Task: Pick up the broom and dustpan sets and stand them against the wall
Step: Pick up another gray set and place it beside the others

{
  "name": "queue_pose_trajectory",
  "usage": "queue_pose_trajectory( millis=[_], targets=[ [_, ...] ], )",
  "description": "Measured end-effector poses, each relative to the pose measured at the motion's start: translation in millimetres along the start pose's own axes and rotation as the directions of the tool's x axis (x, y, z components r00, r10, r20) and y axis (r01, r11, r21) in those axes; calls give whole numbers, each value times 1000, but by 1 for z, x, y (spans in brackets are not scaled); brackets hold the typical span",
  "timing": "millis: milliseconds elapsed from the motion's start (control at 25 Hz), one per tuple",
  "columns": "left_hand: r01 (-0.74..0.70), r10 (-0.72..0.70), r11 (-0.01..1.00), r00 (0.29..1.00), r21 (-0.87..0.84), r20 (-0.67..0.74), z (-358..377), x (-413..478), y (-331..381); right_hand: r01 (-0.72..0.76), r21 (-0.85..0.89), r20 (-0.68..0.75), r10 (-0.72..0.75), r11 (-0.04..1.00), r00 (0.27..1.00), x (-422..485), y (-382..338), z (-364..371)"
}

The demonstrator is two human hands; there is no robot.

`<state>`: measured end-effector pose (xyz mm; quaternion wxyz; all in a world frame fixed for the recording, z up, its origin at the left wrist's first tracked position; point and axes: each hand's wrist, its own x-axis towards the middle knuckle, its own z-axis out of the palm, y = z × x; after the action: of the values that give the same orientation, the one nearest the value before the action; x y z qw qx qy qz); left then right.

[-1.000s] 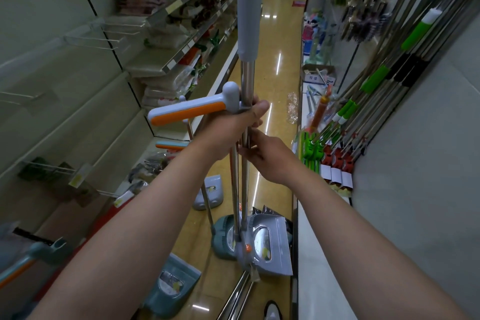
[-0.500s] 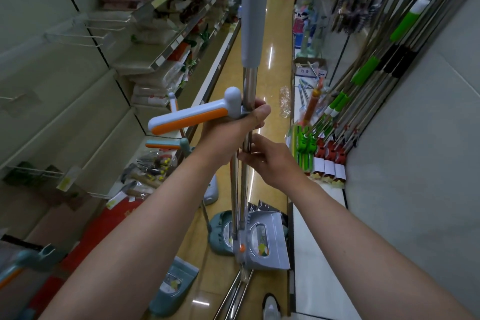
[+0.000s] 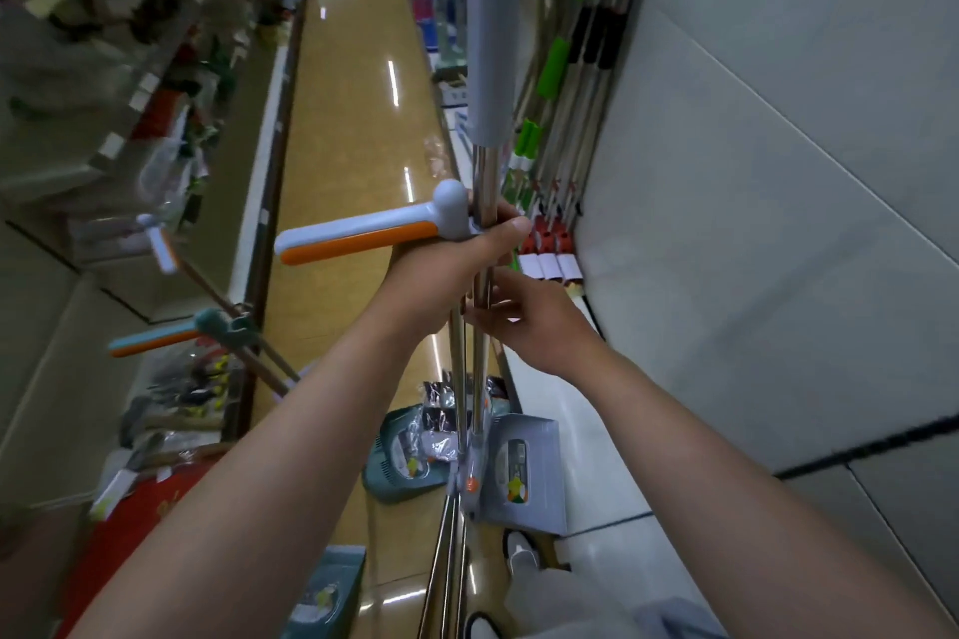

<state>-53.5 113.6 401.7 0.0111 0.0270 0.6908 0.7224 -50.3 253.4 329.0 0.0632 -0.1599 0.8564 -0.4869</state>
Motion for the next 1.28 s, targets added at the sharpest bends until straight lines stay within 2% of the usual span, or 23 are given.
queue_pose_trajectory(
  millis=[280, 440, 640, 760, 840, 920, 1080, 1160, 1240, 1280],
  targets=[
    [96, -76, 994, 954, -55, 291, 90, 0, -18, -178, 27, -175, 180, 984, 968, -63, 43, -54],
    [96, -82, 995, 851, 0, 518, 139, -6, -36, -319, -2, -291, 305, 948, 907, -106, 74, -76],
    [68, -94, 996, 733, 65, 674, 200, -15, -55, -422, 80, -474, 407, 903, 781, -163, 103, -94],
    [66, -129, 991, 659, 114, 741, 235, -21, -71, -471, 151, -577, 464, 869, 672, -193, 125, -100],
    [110, -157, 988, 644, 112, 748, 254, -31, -82, -501, 185, -624, 495, 845, 604, -209, 135, -101],
    [154, -176, 983, 619, 101, 766, 270, -44, -92, -547, 164, -649, 508, 821, 567, -226, 142, -102],
    [194, -215, 973, 580, 124, 786, 289, -62, -111, -606, 169, -630, 558, 777, 540, -249, 149, -98],
    [193, -231, 970, 564, 145, 793, 295, -64, -113, -597, 248, -629, 596, 763, 499, -253, 146, -94],
    [205, -226, 970, 561, 130, 796, 302, -65, -113, -544, 436, -586, 684, 717, 434, -262, 144, -82],
    [208, -217, 971, 563, 118, 797, 303, -63, -113, -514, 548, -529, 749, 660, 398, -271, 145, -70]
  ],
)
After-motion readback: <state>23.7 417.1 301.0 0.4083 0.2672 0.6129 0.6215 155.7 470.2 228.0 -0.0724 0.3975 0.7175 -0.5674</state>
